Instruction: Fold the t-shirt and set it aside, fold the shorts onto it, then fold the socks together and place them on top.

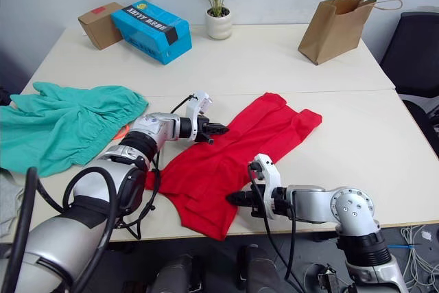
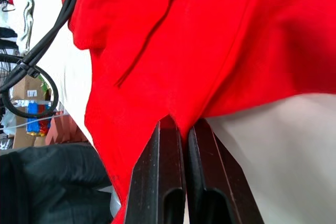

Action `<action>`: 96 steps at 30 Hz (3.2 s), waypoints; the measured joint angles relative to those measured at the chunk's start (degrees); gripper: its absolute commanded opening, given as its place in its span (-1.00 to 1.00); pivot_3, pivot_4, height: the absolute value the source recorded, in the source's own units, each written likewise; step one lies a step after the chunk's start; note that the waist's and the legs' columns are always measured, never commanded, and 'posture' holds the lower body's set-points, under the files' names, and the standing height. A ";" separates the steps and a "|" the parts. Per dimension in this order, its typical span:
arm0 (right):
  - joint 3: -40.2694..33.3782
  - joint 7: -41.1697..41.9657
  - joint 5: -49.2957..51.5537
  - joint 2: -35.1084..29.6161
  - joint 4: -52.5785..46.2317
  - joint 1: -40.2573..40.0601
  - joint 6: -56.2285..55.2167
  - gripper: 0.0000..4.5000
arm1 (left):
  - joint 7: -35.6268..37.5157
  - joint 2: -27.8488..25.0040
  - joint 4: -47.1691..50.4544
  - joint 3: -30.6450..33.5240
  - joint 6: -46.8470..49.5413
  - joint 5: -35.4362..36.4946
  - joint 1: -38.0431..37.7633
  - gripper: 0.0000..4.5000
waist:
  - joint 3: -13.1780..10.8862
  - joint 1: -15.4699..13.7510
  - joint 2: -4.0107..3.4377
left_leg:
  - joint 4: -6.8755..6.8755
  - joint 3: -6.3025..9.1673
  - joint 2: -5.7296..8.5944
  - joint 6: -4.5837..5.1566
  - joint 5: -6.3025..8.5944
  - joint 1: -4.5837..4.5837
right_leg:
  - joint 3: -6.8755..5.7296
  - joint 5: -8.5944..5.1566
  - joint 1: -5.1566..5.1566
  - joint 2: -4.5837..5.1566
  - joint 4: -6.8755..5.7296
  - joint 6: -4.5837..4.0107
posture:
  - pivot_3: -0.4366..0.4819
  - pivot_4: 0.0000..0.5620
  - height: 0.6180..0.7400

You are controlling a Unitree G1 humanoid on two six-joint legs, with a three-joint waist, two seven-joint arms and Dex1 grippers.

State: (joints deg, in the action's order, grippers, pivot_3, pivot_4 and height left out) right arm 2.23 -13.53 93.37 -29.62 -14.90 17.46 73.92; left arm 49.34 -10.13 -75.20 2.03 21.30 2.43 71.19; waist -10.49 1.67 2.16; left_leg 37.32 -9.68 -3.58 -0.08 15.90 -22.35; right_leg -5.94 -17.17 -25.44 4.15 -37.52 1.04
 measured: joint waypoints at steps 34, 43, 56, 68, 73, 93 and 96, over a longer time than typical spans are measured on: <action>2.49 34.51 -23.68 -15.86 10.96 10.78 1.12 -1.00 | -27.75 -0.49 58.11 12.01 22.73 12.78 -32.16 -1.00 | -0.01 -0.20 0.02 | 0.08 -0.04 -0.01 -0.06 -0.11 0.05 | 0.08 0.02 0.00 0.02 -0.15 0.03 | -0.05 -0.47 1.00; 4.24 49.00 -34.47 -14.75 14.98 13.38 -1.25 -1.00 | -30.90 -0.24 72.54 10.85 26.63 15.44 -41.37 -1.00 | -0.01 -0.29 0.02 | 0.08 -0.03 0.01 -0.05 -0.11 0.05 | 0.05 0.03 0.01 0.03 -0.14 0.03 | -0.05 -0.47 1.00; -3.05 66.27 -44.44 -22.57 5.64 0.46 -18.61 0.86 | -15.75 -20.71 76.63 2.92 16.17 12.67 -47.00 0.57 | -0.02 -0.12 0.01 | -0.08 -0.06 0.00 -0.09 -0.06 0.10 | 0.03 0.03 0.01 -0.01 -0.01 0.02 | -0.05 -0.47 1.00; -3.75 84.84 -82.16 -22.97 29.10 -8.72 -106.00 1.00 | 9.65 -36.71 67.62 -2.89 -40.41 3.70 -58.27 0.99 | -0.07 -0.26 -0.08 | -0.09 -0.23 0.00 -0.03 0.12 0.25 | 0.06 0.06 0.10 0.01 0.11 0.02 | -0.05 -0.47 1.00; -0.63 84.49 -85.33 -19.02 35.85 -5.00 -121.86 1.00 | 12.65 -36.41 62.99 -6.04 -49.19 1.41 -54.81 0.99 | -0.03 -0.07 -0.20 | -0.18 -0.27 -0.04 -0.07 0.14 0.80 | 0.10 0.04 0.62 -0.02 0.13 0.00 | -0.05 -0.47 1.00; 11.00 74.63 -93.49 -10.12 34.36 1.60 -125.02 1.00 | 11.95 -25.59 49.42 -18.60 -65.72 -6.56 -39.76 0.99 | 0.69 -1.25 -0.75 | -0.21 -0.15 -0.09 0.35 0.70 2.08 | 0.08 -0.08 2.04 0.02 0.42 -0.05 | -0.05 -0.47 1.00; 11.50 74.90 -92.39 -11.71 32.71 0.32 -124.43 1.00 | 11.92 -25.59 48.81 -19.37 -66.70 -6.63 -39.33 0.99 | 0.79 -1.63 -0.87 | -0.23 -0.14 -0.09 0.38 0.77 2.06 | 0.07 -0.15 2.03 0.02 0.46 0.02 | -0.05 -0.47 1.00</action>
State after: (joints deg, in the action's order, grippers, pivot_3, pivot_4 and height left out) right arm 13.73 61.37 0.98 -41.33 17.81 17.78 -50.51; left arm 61.26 -35.72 -26.39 -17.34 -45.40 -4.20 31.86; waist -9.69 0.04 1.29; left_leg 37.08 -9.82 -3.67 0.30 16.67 -20.29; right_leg -5.87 -17.32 -23.41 4.17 -37.06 1.06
